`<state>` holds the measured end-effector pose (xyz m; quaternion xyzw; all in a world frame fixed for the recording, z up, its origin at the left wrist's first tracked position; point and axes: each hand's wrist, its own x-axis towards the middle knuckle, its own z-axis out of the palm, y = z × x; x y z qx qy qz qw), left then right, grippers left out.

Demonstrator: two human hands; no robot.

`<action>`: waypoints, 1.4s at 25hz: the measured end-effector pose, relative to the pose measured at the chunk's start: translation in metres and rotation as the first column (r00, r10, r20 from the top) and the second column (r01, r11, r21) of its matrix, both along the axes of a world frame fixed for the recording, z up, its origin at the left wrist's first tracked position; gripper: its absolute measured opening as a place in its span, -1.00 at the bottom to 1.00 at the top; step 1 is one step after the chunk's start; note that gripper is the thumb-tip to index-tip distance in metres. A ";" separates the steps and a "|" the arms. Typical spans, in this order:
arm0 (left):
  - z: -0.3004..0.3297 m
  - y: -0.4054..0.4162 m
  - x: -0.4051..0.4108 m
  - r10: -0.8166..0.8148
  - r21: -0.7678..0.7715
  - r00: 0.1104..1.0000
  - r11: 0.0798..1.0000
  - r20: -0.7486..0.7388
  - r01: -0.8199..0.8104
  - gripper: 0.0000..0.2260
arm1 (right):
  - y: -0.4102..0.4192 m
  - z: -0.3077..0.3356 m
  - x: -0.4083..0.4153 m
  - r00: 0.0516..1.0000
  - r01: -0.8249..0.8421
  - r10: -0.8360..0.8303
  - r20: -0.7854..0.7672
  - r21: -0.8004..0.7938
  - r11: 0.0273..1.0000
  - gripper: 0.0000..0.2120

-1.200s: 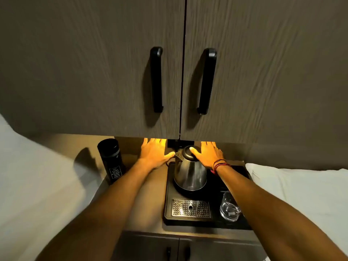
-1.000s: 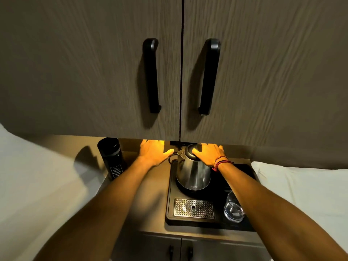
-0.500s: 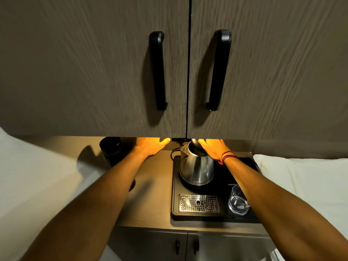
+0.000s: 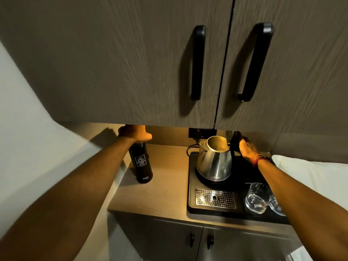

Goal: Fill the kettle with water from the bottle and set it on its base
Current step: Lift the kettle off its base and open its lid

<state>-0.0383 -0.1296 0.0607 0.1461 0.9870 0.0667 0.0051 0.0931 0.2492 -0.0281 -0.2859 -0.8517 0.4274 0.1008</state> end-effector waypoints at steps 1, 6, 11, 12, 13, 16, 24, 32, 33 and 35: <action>0.003 -0.006 -0.003 -0.030 -0.016 0.998 0.999 0.056 0.031 -0.81 | -0.002 0.000 0.000 1.000 0.003 -0.003 0.019 0.005 1.000 -0.49; 0.002 -0.021 -0.012 -0.074 0.075 0.992 0.995 0.102 0.067 -0.78 | -0.017 0.003 0.001 0.993 0.105 -0.116 -0.035 -0.231 0.967 -0.47; -0.009 -0.023 -0.009 0.019 0.110 0.999 0.994 -0.025 -0.017 -0.55 | -0.020 0.000 -0.003 0.991 0.135 -0.134 0.018 -0.190 0.972 -0.54; -0.011 -0.024 -0.009 0.040 0.116 0.998 0.993 -0.046 -0.034 -0.51 | -0.020 0.002 -0.006 0.984 0.173 -0.179 -0.014 -0.200 0.964 -0.56; -0.012 -0.024 -0.010 0.046 0.118 0.998 0.992 -0.044 -0.041 -0.49 | -0.021 0.005 -0.006 0.975 0.199 -0.216 -0.053 -0.225 0.954 -0.58; -0.010 -0.028 -0.014 -0.047 0.133 0.995 0.990 0.084 0.036 -0.52 | -0.026 0.018 -0.016 0.972 0.181 -0.208 -0.110 -0.217 0.959 -0.60; 0.000 -0.030 -0.008 -0.025 0.028 0.991 0.999 0.128 0.021 -0.50 | -0.118 0.044 -0.044 0.979 -0.161 0.187 -0.078 0.264 0.951 -0.75; -0.013 -0.039 -0.005 0.005 0.087 0.991 0.996 0.137 -0.017 -0.33 | -0.156 0.002 -0.060 0.984 -0.176 0.170 -0.051 -0.146 0.973 -0.67; -0.012 -0.041 -0.007 -0.003 0.119 0.989 0.993 0.148 -0.015 -0.35 | -0.159 0.002 -0.063 0.982 -0.187 0.182 -0.043 -0.174 0.967 -0.62; -0.010 -0.044 -0.006 0.010 0.142 0.988 0.989 0.153 -0.032 -0.36 | -0.165 -0.002 -0.065 0.976 -0.218 0.217 -0.022 -0.166 0.962 -0.57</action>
